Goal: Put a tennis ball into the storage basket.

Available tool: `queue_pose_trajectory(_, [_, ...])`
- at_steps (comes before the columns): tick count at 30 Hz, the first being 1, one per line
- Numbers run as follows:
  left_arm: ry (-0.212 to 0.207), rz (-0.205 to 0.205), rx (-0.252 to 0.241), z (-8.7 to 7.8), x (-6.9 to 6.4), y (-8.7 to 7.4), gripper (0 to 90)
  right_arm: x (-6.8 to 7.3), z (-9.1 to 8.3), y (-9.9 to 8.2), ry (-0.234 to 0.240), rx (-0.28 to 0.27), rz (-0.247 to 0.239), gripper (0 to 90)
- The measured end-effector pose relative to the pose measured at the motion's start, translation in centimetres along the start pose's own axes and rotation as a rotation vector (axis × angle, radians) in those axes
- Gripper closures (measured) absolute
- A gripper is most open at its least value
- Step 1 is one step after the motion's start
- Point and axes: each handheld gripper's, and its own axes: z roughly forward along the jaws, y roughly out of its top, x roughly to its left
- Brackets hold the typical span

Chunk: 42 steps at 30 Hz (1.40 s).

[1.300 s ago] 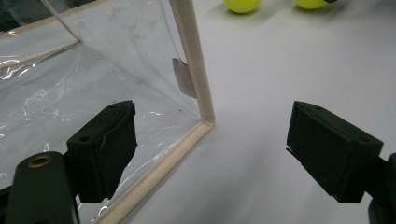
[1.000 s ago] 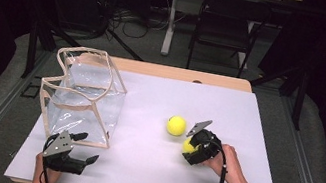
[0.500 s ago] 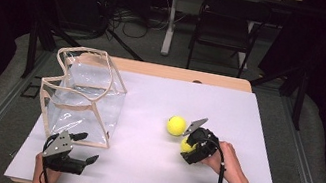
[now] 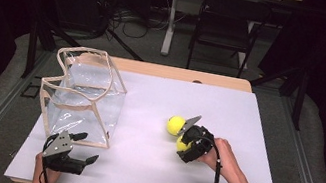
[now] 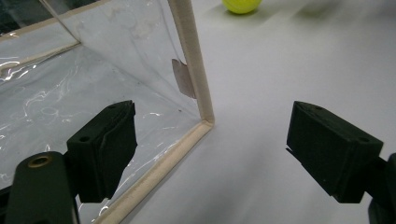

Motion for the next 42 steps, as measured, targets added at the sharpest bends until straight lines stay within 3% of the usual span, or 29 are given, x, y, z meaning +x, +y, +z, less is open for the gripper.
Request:
queue_pose_trajectory(33, [-0.008,0.001,-0.004,0.1,0.0,0.0,15.8,0.4,0.6,3.4,0.011,0.013,-0.110,26.0])
queue_pose_trajectory(42, [-0.007,0.000,-0.002,0.0,0.0,0.0,15.8,0.5,0.6,4.0,0.015,0.011,-0.113,26.1])
